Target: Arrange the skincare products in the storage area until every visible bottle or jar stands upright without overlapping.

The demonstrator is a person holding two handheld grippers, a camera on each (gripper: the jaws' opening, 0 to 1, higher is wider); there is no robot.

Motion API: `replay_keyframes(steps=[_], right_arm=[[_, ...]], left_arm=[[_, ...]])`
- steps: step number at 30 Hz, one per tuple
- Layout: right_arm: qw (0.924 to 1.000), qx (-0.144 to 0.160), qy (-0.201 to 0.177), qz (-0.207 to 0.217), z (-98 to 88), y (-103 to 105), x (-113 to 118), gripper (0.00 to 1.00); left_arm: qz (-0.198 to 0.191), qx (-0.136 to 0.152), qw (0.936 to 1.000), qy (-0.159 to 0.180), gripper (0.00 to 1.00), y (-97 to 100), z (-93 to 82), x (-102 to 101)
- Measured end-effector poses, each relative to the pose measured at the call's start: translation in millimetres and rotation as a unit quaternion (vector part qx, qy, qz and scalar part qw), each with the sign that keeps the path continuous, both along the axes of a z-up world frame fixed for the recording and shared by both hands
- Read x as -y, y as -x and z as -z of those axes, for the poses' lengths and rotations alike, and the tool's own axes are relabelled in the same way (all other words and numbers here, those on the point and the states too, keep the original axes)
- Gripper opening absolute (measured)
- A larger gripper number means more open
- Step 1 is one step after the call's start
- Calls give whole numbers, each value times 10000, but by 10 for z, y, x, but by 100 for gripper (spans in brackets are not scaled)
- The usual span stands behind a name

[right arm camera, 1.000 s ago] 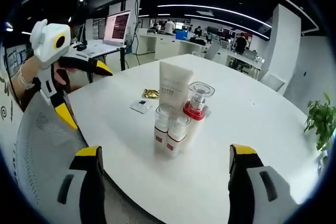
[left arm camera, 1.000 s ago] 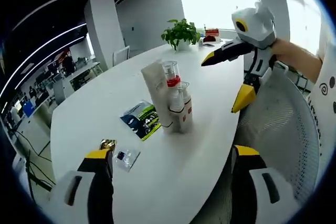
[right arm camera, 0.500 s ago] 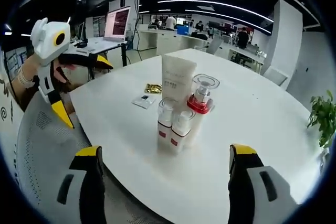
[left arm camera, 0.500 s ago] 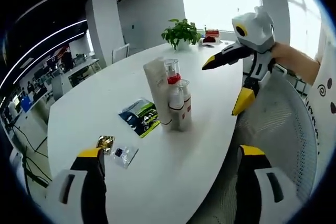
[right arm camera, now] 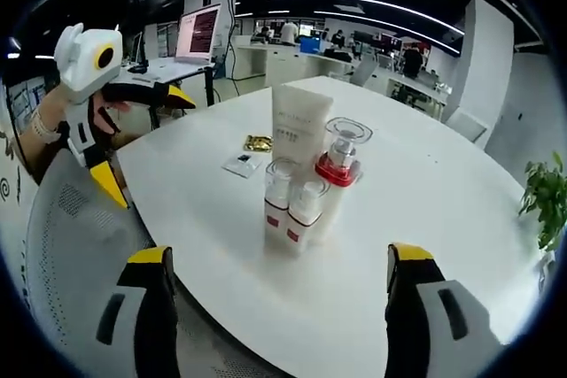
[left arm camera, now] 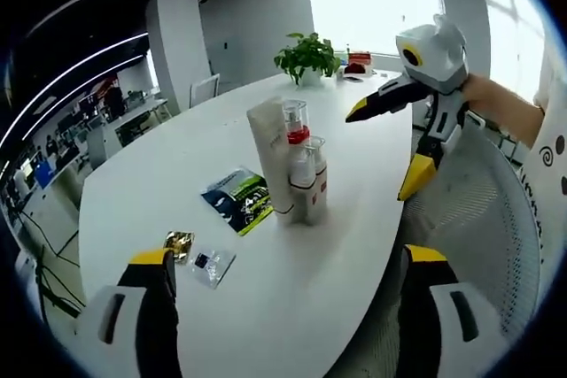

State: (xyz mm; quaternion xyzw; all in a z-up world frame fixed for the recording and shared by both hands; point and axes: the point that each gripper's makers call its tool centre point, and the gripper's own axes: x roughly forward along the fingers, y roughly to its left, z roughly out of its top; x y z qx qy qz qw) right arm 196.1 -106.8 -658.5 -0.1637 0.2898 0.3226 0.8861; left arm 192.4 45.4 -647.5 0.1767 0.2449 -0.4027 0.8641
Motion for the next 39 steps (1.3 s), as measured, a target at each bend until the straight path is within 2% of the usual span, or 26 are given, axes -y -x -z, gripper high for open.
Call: replay_keyframes(steps=[8,12,14,16,18,21,27,30,33,37,39], right_arm=[[9998,-4,-175,108,-34,-112,88,95],[9992,100,-322,194,-118,-203,169,86],[9994,188,-295,1,-155,-208,182,78],[9989,235,-395,25,-186,-254,231,66],[9987,150,-476,78,-180,-292,282,60],[9992,211,-336,57,-194,-351,380,48],[9981,183,-563,169,-255,-505,495,35],[9977,155,-620,244,-239,-598,538,32],[9968,85,-740,307,-228,-710,552,26],[9967,134,-703,373,-251,-852,558,26],[9956,95,-857,374,-256,-910,526,23]], left_arm=[[-39,-68,9999,85,99,-36,30,-21],[-42,-78,10000,24,99,-76,51,-55],[-33,-68,10000,12,99,-101,51,-67],[-58,-54,10000,31,99,-135,50,-78],[-72,-66,9999,24,99,-158,62,-86],[-64,-67,10000,-6,99,-169,72,-95],[-69,-112,9999,10,99,-222,89,-126],[-57,-146,9999,-7,99,-267,108,-138],[-44,-172,9998,21,99,-262,94,-66],[-13,-160,9999,-40,99,-288,65,-30],[-11,-164,9999,-20,99,-319,49,-20]])
